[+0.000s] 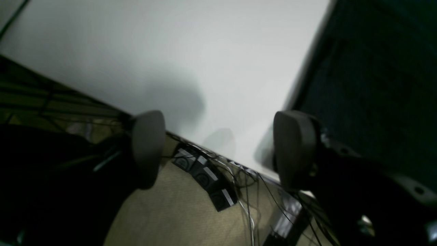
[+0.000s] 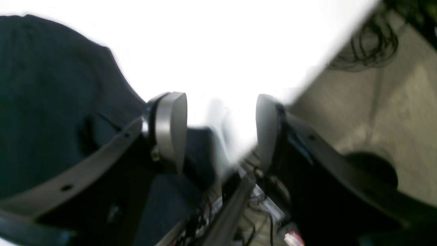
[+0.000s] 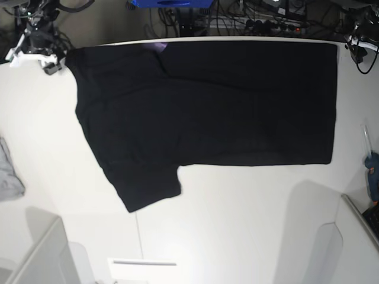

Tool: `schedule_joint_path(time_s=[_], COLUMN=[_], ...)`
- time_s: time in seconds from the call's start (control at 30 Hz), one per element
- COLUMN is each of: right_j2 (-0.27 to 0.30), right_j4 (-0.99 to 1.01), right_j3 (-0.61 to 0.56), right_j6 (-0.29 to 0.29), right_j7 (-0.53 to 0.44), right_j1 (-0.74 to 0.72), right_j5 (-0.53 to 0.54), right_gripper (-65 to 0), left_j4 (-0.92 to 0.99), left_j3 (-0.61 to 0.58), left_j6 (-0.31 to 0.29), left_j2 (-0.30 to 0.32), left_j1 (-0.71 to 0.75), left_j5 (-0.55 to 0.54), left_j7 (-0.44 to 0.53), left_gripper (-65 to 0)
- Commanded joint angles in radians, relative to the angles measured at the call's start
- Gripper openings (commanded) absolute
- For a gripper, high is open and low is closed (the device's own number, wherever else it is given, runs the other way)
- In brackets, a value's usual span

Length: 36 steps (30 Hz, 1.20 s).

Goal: Fold the T-shirt properly
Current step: 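Release and move the right gripper to the shirt's hem corner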

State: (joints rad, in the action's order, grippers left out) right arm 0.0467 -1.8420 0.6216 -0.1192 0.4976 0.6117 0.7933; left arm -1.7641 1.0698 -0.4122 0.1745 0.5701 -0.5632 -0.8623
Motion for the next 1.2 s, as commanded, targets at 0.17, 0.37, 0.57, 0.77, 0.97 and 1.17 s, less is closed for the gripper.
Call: schedule_joint_path(time_s=[0.17, 0.37, 0.57, 0.77, 0.97, 1.17], right_j2=[0.124, 0.166, 0.163, 0.187, 0.247, 0.259], right_j4=[-0.011, 0.003, 0.149, 0.328, 0.585, 0.838], right_j3=[-0.151, -0.279, -0.297, -0.355, -0.512, -0.602], right_j6=[0.022, 0.023, 0.028, 0.028, 0.029, 0.048], right_j7=[-0.026, -0.023, 0.143, 0.187, 0.151, 0.131], right_j1=[-0.106, -0.246, -0.474, -0.675, -0.876, -1.057], right_j5=[0.004, 0.001, 0.001, -0.001, -0.001, -0.001], right_gripper=[-35.1, -35.6, -35.0, -35.0, -31.8, -24.8], left_j4=[-0.046, -0.041, -0.044, -0.044, -0.036, -0.036], left_j3=[-0.001, -0.073, -0.084, -0.076, -0.076, -0.075], left_j6=[-0.004, -0.004, -0.004, -0.004, -0.004, -0.004], left_j2=[0.02, 0.041, 0.04, 0.04, 0.049, 0.049], left_j1=[-0.08, -0.097, -0.098, -0.1, -0.1, -0.098], left_j5=[-0.011, -0.011, -0.011, -0.011, -0.011, -0.01], left_j7=[0.022, 0.021, 0.021, 0.021, 0.021, 0.021], left_gripper=[-56.9, -65.0, -65.0, -65.0, -65.0, -65.0])
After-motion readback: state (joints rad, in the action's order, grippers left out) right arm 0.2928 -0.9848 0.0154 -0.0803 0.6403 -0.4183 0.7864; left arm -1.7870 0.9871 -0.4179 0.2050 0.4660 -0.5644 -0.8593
